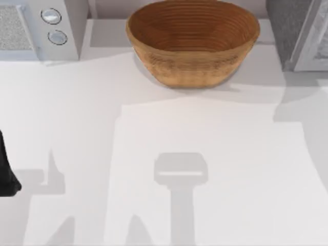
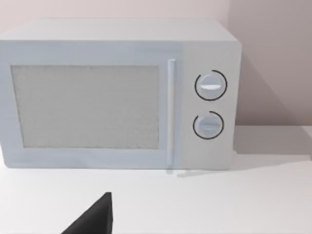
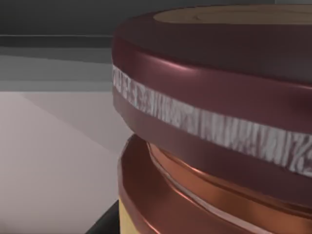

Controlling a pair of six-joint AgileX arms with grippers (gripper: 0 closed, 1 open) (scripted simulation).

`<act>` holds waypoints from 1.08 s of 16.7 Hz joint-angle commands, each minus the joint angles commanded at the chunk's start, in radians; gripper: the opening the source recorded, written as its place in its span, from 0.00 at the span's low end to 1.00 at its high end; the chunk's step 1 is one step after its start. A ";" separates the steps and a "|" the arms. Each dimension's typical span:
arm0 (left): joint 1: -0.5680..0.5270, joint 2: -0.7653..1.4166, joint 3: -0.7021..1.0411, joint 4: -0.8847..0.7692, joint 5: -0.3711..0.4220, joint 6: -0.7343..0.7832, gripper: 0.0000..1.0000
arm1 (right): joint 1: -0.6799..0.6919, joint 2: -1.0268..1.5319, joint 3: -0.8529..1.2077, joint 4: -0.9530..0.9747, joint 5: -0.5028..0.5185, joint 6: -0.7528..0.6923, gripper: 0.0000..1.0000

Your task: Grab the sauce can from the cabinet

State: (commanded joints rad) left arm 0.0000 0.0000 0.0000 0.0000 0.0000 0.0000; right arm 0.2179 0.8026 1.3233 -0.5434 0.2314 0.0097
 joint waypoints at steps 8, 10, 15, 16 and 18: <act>0.000 0.000 0.000 0.000 0.000 0.000 1.00 | -0.133 -0.500 -0.911 0.339 -0.145 -0.006 0.00; 0.000 0.000 0.000 0.000 0.000 0.000 1.00 | -0.164 -0.608 -1.076 0.412 -0.176 -0.007 0.00; 0.000 0.000 0.000 0.000 0.000 0.000 1.00 | -0.213 -0.787 -1.306 0.533 -0.227 -0.010 0.00; 0.000 0.000 0.000 0.000 0.000 0.000 1.00 | -0.217 -0.799 -1.320 0.541 -0.230 -0.010 0.00; 0.000 0.000 0.000 0.000 0.000 0.000 1.00 | -0.218 -0.803 -1.323 0.543 -0.231 -0.010 0.00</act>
State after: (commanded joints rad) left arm 0.0000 0.0000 0.0000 0.0000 0.0000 0.0000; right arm 0.0000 0.0000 0.0000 0.0000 0.0000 0.0000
